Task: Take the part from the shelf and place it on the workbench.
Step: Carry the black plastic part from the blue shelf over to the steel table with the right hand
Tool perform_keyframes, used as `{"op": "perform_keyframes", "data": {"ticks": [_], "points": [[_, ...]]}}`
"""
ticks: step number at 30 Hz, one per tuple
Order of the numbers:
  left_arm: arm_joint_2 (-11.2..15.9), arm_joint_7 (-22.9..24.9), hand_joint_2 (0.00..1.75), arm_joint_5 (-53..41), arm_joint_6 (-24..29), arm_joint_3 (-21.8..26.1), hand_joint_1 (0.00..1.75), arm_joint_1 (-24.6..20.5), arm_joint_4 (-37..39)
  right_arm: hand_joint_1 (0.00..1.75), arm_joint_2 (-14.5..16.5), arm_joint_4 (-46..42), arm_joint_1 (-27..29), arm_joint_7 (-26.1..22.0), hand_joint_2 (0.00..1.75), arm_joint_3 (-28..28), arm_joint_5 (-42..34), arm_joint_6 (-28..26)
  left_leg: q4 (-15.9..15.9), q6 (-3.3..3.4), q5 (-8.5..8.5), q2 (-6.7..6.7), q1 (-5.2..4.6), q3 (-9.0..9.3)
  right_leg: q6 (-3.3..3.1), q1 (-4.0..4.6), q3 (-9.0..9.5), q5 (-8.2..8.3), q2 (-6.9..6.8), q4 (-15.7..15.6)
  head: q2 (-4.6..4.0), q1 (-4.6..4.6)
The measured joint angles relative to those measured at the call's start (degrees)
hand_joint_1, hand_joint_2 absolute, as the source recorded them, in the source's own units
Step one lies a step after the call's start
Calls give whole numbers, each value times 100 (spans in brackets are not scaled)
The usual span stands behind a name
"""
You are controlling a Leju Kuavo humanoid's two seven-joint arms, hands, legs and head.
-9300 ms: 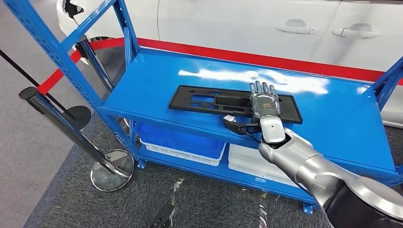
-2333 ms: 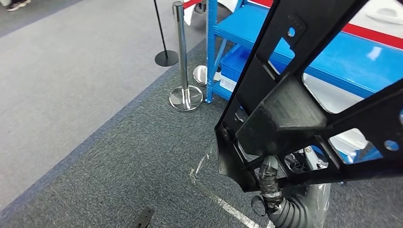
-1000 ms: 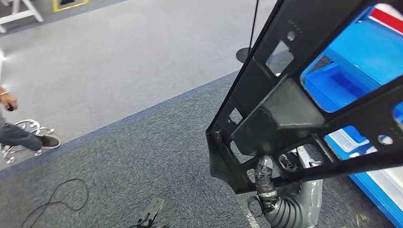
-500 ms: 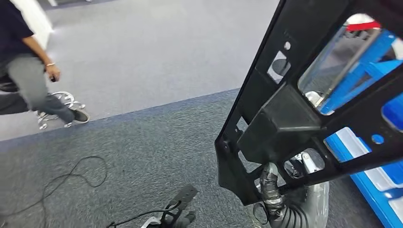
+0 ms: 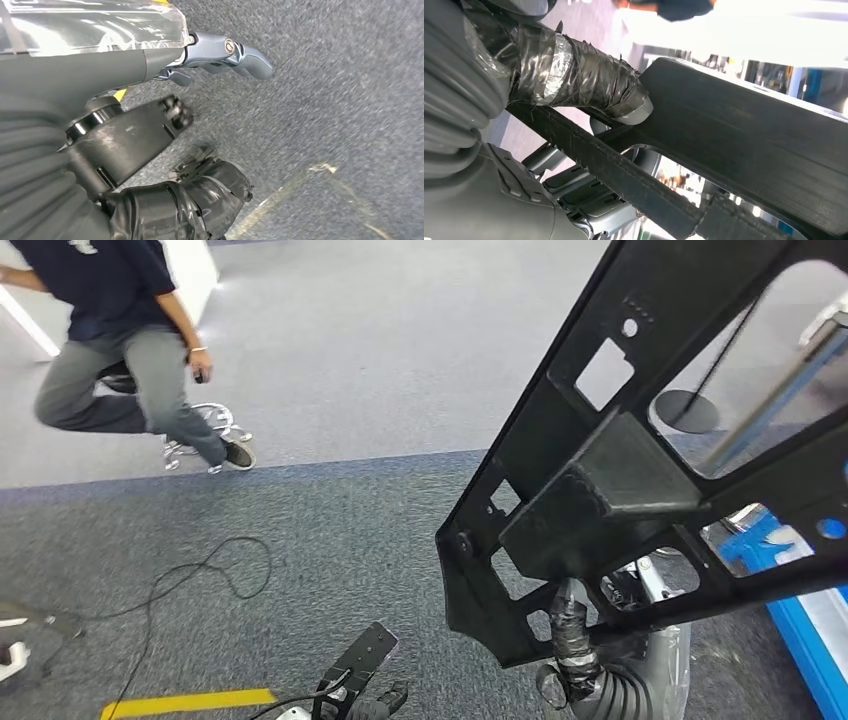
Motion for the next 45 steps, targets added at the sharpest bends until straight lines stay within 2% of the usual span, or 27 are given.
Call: {"op": "perform_keyframes", "data": {"ticks": [1, 2, 4, 6, 8, 10, 11, 13, 15, 17, 19, 21, 23, 25, 26, 28, 29, 30, 32, 33, 34, 36, 38, 40, 41, 43, 45], "points": [[33, -5, 175, 33, 9, 5, 0, 16, -63, 175, 0, 15, -18, -14, 175, 0, -31, 7, 236, -13, -49, 32, 12, -143, -7, 6, 14, -17, -99, 0, 0, 0], [63, -34, 175, 108, 22, 15, 0, 37, -107, 175, 0, 32, -46, -46, 175, 0, -80, 26, 267, -15, 15, 48, 20, -183, -9, 10, 32, -36, -191, 0, 0, -2], [97, -221, 175, 346, 57, 66, 0, 88, -95, 175, 8, 81, -133, -145, 175, 0, -206, 80, -252, 16, 380, 121, 20, 54, 4, 15, 85, -79, -345, -1, 0, -2], [86, -544, 175, 619, 69, 137, 0, 124, 42, 175, 36, 134, -214, -234, 175, 0, -280, 94, -925, 89, 632, 328, -29, 390, 38, 35, 145, -120, -464, -20, 0, 1], [64, -754, 175, 784, 30, 166, 0, 126, 171, 175, 59, 168, -235, -271, 175, 0, -267, 56, -1169, 159, 655, 419, -78, 505, 92, 61, 194, -136, -566, -76, 0, 4], [39, -791, 175, 826, -23, 166, 0, 104, 260, 175, 61, 176, -227, -285, 175, -1, -254, 30, -1246, 220, 684, 291, -63, 541, 158, 82, 266, -142, -653, -163, 0, 4], [17, -792, 175, 824, -40, 166, 0, 87, 305, 175, 60, 176, -224, -290, 175, -1, -268, 21, -1319, 252, 703, 225, -43, 592, 185, 85, 298, -169, -592, -164, 0, 18], [-42, -796, 175, 819, -58, 165, 0, 33, 389, 175, 56, 173, -214, -301, 175, -2, -319, 6, -1446, 322, 740, 113, 0, 705, 204, 84, 180, -359, -295, 153, 0, 60], [-110, -812, 175, 819, -66, 165, 0, -19, 470, 175, 46, 183, -182, -302, 175, -2, -368, -4, -1466, 370, 736, -10, -6, 736, 194, 93, -232, -634, -15, 887, 0, 98], [-152, -825, 175, 821, -68, 165, 0, -29, 539, 175, 34, 198, -152, -301, 175, -2, -394, -5, -1448, 388, 714, -166, -19, 737, 196, 101, -581, -644, 60, 1321, 0, 109], [-175, -829, 175, 824, -69, 165, 0, -25, 595, 175, 31, 209, -147, -302, 175, -2, -398, -5, -1395, 374, 679, -335, -20, 739, 196, 91, -525, -240, 100, 927, 0, 110], [-201, -835, 175, 835, -54, 165, 0, -28, 643, 175, 30, 220, -146, -302, 175, -2, -398, -5, -1292, 326, 618, -495, -19, 706, 192, 55, -270, 112, 344, 232, 0, 113], [-215, -872, 175, 874, -37, 165, 0, -17, 685, 175, 24, 232, -144, -305, 175, -2, -404, -5, -1227, 251, 583, -627, -14, 645, 173, 48, -144, 159, 539, -59, 0, 116], [-216, -1060, 175, 1013, -75, 169, 0, 6, 796, 175, 18, 237, -167, -326, 175, -2, -439, -4, -1242, 177, 592, -741, 3, 600, 121, 58, -112, 149, 455, -82, 0, 120], [-229, -1252, 175, 1134, -125, 178, 0, 17, 927, 175, 17, 239, -192, -349, 175, -2, -470, -3, -1226, 147, 583, -685, -4, 591, 87, 51, -82, 153, 387, -108, 0, 116], [-301, -1865, 175, 1508, -304, 224, 0, 2, 1391, 175, 17, 246, -231, -424, 175, -1, -537, -2, -933, 87, 430, -357, -17, 455, 26, 20, -15, 153, 224, -159, 0, 57], [-353, -2187, 175, 1699, -402, 257, 0, -20, 1655, 175, 17, 251, -241, -462, 175, -1, -568, -1, -633, 55, 289, -153, -13, 301, 2, 28, 9, 143, 135, -170, 0, 29], [-410, -2519, 175, 1896, -506, 299, 0, -46, 1939, 175, 17, 262, -245, -496, 175, -1, -596, -1, -266, 24, 130, -35, 5, 94, -15, 35, 21, 130, 42, -172, 0, 5], [-494, -3007, 175, 2175, -660, 370, 0, -72, 2409, 175, 17, 291, -254, -531, 175, 0, -630, -1, 251, -17, -3, 47, 36, -222, -27, 42, 39, 100, -136, -171, 0, 5], [-535, -3185, 175, 2277, -719, 410, 0, -78, 2672, 175, 17, 309, -266, -539, 175, 0, -640, -1, 238, -26, 78, 71, 45, -237, -23, 41, 55, 82, -218, -170, 0, 3], [-576, -3288, 175, 2350, -758, 448, 0, -84, 2956, 175, 18, 326, -282, -544, 175, 0, -645, 0, -8, -24, 260, 111, 50, -122, -14, 40, 82, 59, -295, -170, 0, 2], [-670, -3413, 175, 2453, -816, 534, 0, -100, 3523, 175, 19, 354, -324, -570, 175, 0, -660, 1, -776, 19, 622, 345, 17, 270, 26, 56, 150, 2, -424, -170, 0, 2], [-740, -3522, 175, 2538, -853, 603, 0, -103, 3928, 175, 21, 369, -363, -612, 175, 1, -699, 2, -1207, 102, 725, 501, -38, 487, 91, 93, 202, -49, -536, -179, 0, 20], [-771, -3620, 175, 2631, -887, 666, 0, -79, 4229, 175, 28, 381, -405, -647, 175, 2, -771, 2, -1264, 180, 698, 396, -64, 504, 160, 119, 262, -79, -661, -224, 0, 36], [-778, -3659, 175, 2682, -905, 694, 0, -41, 4360, 175, 35, 389, -429, -672, 175, 4, -812, 2, -1298, 213, 704, 325, -49, 530, 194, 112, 295, -104, -649, -233, 0, 43], [-795, -3729, 175, 2774, -944, 745, 0, 33, 4634, 175, 48, 407, -462, -753, 175, 24, -881, 2, -1384, 285, 720, 190, -14, 616, 234, 93, 240, -265, -389, -21, 0, 83], [-817, -3770, 175, 2863, -991, 800, 0, 78, 4891, 175, 52, 437, -468, -826, 175, 59, -941, 2, -1410, 348, 716, 53, -3, 658, 231, 90, -101, -565, -61, 633, 0, 132]]}}
